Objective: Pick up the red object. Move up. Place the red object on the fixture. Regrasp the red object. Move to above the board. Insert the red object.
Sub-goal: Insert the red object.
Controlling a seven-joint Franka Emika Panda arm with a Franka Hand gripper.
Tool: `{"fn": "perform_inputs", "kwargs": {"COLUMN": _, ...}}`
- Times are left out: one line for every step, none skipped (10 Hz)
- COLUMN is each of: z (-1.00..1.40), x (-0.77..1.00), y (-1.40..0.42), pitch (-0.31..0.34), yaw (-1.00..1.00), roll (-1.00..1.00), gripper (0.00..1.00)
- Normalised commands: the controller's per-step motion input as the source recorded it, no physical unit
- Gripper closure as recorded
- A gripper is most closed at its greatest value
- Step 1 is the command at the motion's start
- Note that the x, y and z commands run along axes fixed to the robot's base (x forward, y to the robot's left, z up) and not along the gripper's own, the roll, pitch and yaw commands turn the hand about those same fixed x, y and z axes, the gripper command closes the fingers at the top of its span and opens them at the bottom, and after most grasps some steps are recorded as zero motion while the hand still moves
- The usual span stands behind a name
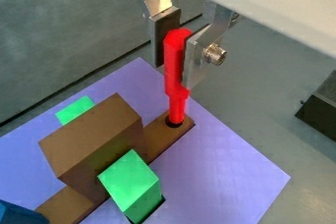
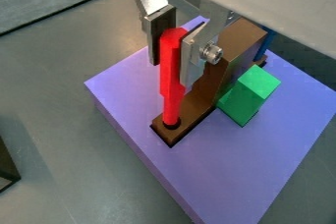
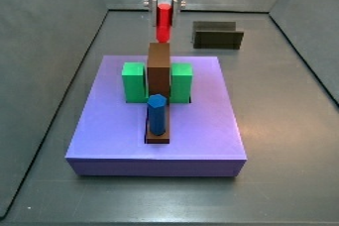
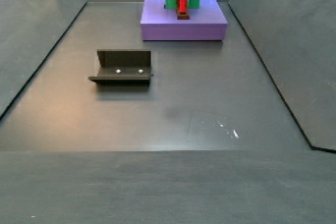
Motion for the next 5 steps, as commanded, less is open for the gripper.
{"fn": "perform_inputs", "kwargs": {"z": -0.15, "x": 0.01, "y": 0.00, "pitch": 0.000, "yaw": 0.00, "roll": -0.06, "gripper": 1.00}}
{"fn": "perform_inputs", "kwargs": {"z": -0.15, "x": 0.00, "y": 0.00, "pitch": 0.000, "yaw": 0.00, "roll": -0.06, "gripper": 1.00}}
{"fn": "perform_inputs", "kwargs": {"z": -0.15, "x": 0.00, "y": -0.01, "pitch": 0.000, "yaw": 0.00, "roll": -0.07, "gripper": 1.00}}
{"fn": "perform_inputs", "kwargs": {"z": -0.13, "x": 0.05, "y": -0.04, "pitch": 0.000, "yaw": 0.00, "roll": -0.06, "gripper": 1.00}}
{"fn": "perform_inputs", "kwargs": {"z": -0.16, "x": 0.09, "y": 0.00, "pitch": 0.000, "yaw": 0.01, "roll": -0.03, "gripper": 1.00}}
